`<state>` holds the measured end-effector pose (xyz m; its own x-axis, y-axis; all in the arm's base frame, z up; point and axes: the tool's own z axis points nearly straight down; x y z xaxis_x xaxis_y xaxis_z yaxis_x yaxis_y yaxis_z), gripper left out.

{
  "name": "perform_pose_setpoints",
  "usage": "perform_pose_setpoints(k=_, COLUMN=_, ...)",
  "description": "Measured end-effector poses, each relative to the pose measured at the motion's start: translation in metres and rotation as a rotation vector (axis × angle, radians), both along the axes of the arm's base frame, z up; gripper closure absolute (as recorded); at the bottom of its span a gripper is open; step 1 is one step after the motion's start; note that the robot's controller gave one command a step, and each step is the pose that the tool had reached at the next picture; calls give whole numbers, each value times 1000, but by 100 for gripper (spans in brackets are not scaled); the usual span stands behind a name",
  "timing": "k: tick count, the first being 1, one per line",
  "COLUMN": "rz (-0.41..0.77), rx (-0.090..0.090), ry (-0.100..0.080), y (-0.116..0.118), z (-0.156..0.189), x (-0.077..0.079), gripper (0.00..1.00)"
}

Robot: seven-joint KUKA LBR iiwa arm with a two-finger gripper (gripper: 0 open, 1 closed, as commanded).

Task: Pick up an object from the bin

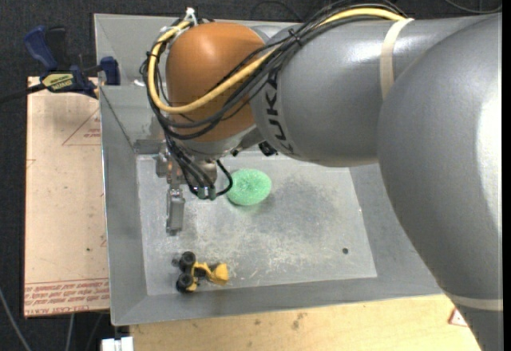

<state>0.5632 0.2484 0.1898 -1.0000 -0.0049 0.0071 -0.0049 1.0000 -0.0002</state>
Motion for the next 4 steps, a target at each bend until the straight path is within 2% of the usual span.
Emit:
perform_pose_setpoints(k=1, rz=-4, rx=2, ry=-8, y=-1, z=5, x=2, gripper=0)
perform_pose_setpoints(k=2, rz=-2, rx=4, ry=-12, y=-24, z=-45, x=-24, gripper=0)
perform_pose_setpoints(k=3, rz=101, rx=2, ry=-7, y=-47, z=-105, x=-27, gripper=0)
perform_pose_setpoints(k=4, rz=43, rx=7, ry=-18, y=-59, z=-118, x=-59, gripper=0)
